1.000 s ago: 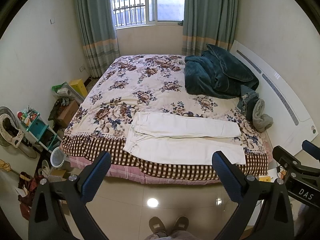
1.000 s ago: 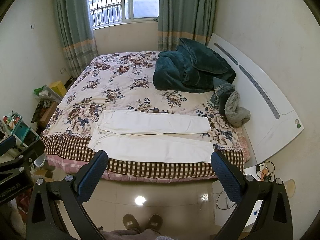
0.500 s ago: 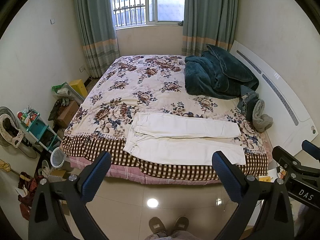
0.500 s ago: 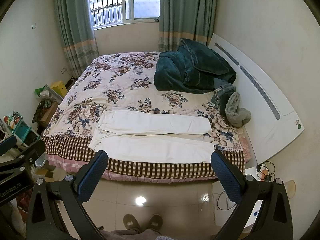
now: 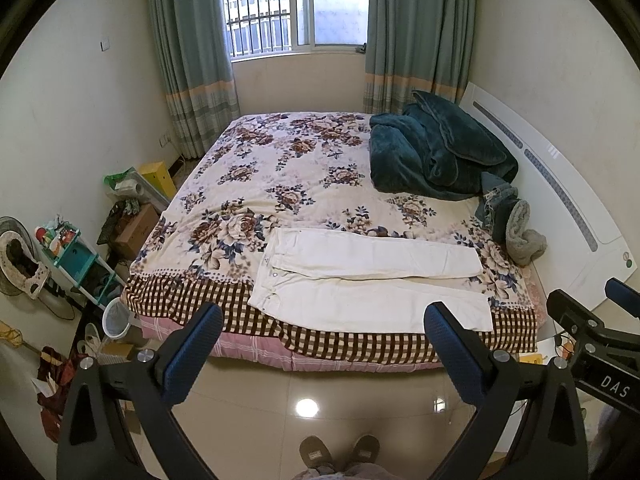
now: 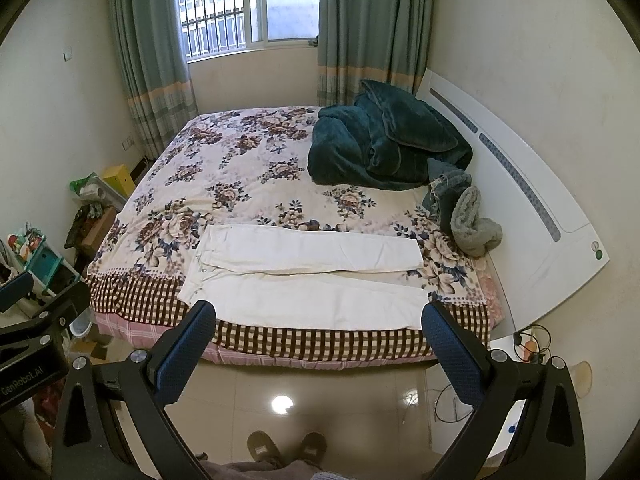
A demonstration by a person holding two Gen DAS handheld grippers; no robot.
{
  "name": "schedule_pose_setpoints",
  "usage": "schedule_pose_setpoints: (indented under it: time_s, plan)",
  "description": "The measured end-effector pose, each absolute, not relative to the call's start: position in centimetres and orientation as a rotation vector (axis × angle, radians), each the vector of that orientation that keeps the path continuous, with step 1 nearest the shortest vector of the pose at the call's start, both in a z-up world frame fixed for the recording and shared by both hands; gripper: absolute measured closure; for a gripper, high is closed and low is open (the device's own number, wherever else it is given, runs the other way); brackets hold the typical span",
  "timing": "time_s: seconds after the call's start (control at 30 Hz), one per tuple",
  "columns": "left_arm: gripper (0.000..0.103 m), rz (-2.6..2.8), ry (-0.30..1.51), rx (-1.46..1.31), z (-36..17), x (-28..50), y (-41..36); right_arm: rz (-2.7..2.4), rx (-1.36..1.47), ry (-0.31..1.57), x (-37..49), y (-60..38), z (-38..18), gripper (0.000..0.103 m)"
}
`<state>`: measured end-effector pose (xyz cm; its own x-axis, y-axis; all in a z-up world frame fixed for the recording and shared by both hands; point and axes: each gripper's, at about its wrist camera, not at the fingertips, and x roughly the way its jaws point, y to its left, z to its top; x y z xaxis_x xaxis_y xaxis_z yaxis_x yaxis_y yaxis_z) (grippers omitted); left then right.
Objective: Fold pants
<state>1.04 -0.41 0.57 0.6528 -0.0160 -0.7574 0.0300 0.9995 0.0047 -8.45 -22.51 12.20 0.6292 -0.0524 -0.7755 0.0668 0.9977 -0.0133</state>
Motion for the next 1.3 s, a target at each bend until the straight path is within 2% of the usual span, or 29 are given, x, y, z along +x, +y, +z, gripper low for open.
schedule_pose_setpoints:
  time_s: [0.77,0.83,1.13,1.3]
  plan:
    - [0.0,-0.035,0.859,0.026,3.0,3.1,-1.8,-0.092,0.031,0.902,-7.0,-20.3,14.9,0.0]
    - [0.0,-0.035,0.846,0.036,2.1,3.2,-2.1,-0.114,0.043,0.902,-6.6,-20.2,14.6,0.0]
    - [0.0,0.049,0.78,0.06,-1.7,8.4,0.7,-0.276,0.112,0.89,-0.9,-22.6,8.5,0.0]
    - [0.0,0.112,0.873,0.056,-6.0,15.1,1.8,-0.33,0.147,0.943,6.8,-25.3,3.2,0.0]
